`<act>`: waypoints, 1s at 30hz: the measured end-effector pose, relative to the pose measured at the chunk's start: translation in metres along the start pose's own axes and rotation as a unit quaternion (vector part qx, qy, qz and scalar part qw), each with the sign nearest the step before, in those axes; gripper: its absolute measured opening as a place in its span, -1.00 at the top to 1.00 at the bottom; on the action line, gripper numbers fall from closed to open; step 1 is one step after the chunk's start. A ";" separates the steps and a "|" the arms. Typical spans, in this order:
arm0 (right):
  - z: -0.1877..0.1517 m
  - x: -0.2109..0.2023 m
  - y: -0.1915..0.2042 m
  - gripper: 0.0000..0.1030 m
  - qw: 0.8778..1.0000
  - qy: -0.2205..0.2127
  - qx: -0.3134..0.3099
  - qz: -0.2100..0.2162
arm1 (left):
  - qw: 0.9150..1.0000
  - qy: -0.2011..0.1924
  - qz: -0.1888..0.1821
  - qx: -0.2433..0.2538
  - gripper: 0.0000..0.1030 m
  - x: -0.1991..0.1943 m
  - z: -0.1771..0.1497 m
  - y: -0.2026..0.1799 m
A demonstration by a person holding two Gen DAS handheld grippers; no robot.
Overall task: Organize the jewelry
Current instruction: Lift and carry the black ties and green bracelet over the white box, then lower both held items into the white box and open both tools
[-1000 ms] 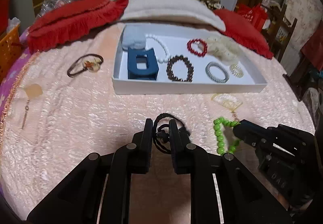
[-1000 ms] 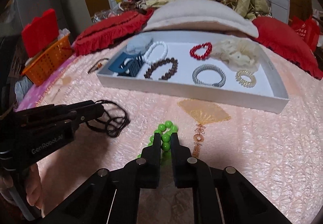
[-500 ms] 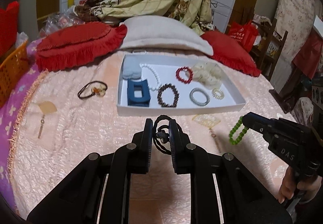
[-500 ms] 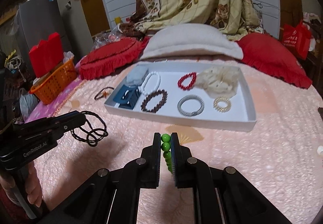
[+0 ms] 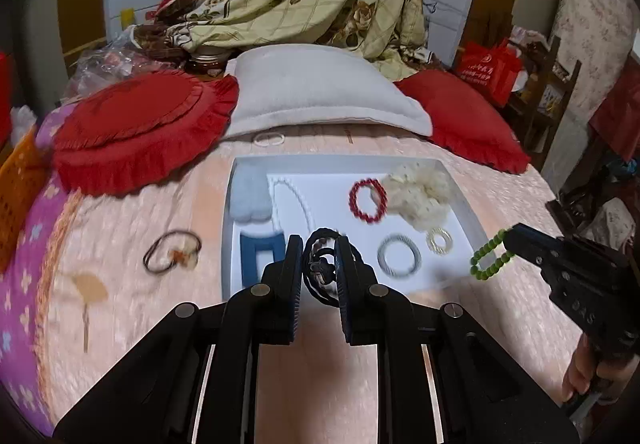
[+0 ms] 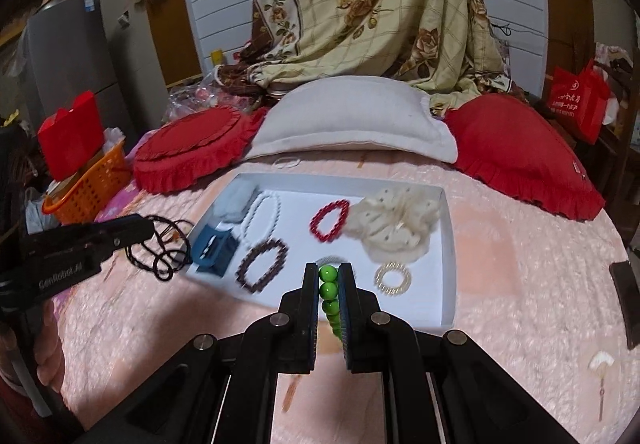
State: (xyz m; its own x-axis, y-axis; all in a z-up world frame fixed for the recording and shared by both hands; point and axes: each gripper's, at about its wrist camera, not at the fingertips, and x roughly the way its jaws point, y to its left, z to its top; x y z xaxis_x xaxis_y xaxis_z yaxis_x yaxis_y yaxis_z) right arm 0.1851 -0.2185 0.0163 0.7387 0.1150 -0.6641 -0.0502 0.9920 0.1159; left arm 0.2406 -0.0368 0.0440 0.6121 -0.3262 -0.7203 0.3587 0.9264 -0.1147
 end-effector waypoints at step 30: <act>0.026 0.161 -0.046 0.83 0.992 0.103 0.066 0.014 | 0.989 0.127 -0.027 -0.069 0.17 0.187 0.049 0.013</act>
State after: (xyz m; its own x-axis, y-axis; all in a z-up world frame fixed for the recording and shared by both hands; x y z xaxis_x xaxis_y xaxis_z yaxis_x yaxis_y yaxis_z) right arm 0.3239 -0.2466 -0.0762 0.5846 0.1650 -0.7944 0.0284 0.9743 0.2233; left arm 0.3943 -0.0946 -0.0585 0.3926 -0.3338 -0.8570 0.2750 0.9318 -0.2370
